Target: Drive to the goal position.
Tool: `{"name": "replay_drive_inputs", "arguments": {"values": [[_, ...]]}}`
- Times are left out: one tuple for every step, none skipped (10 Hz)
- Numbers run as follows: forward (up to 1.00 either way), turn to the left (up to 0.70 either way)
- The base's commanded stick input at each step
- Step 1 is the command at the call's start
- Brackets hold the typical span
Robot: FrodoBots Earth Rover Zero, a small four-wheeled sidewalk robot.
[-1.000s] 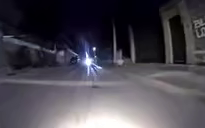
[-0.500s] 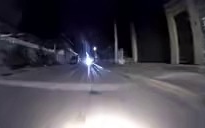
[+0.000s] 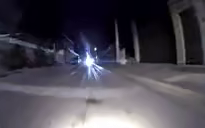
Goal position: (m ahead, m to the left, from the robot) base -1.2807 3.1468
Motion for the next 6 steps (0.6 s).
{"name": "replay_drive_inputs", "arguments": {"values": [[0.85, 0.04], [0.85, 0.04], [0.85, 0.04], [0.85, 0.04], [0.85, 0.04], [0.85, 0.04]]}}
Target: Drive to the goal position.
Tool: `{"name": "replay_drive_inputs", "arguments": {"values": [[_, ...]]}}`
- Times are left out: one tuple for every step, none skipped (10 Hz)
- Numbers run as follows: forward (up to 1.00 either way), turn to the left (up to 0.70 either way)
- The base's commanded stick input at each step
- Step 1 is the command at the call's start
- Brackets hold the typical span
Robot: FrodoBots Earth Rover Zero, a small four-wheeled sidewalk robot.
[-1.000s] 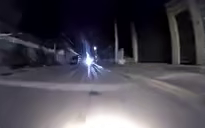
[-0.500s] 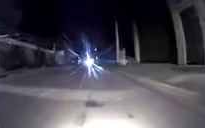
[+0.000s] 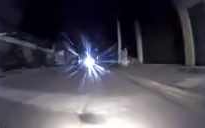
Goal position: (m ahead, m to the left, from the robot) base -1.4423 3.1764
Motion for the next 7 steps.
{"name": "replay_drive_inputs", "arguments": {"values": [[0.85, 0.04], [0.85, 0.04], [0.85, 0.04], [0.85, 0.04], [0.85, 0.04], [0.85, 0.04], [0.85, 0.04]]}}
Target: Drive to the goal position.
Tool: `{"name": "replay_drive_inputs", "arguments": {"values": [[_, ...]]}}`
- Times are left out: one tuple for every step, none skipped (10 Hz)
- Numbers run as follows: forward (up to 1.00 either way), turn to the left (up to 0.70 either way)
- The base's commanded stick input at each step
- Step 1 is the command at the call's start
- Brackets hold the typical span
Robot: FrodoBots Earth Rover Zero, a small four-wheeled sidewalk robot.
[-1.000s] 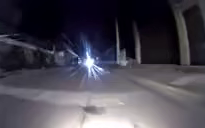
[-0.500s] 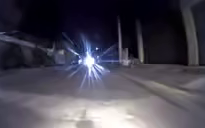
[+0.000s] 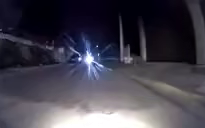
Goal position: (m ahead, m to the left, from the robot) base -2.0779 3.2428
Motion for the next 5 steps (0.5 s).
{"name": "replay_drive_inputs", "arguments": {"values": [[0.85, 0.04], [0.85, 0.04], [0.85, 0.04], [0.85, 0.04], [0.85, 0.04]]}}
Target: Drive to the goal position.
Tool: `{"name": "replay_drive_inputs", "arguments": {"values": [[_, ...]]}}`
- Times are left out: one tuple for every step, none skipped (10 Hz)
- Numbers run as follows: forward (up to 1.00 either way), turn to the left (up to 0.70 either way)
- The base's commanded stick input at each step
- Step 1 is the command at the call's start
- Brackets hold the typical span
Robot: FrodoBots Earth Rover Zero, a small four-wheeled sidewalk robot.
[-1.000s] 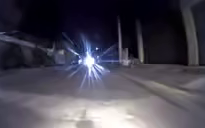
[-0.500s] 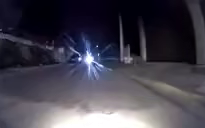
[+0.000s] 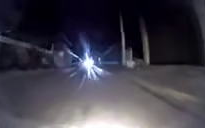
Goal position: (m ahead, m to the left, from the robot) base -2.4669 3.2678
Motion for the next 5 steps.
{"name": "replay_drive_inputs", "arguments": {"values": [[0.85, 0.04], [0.85, 0.04], [0.85, 0.04], [0.85, 0.04], [0.85, 0.04]]}}
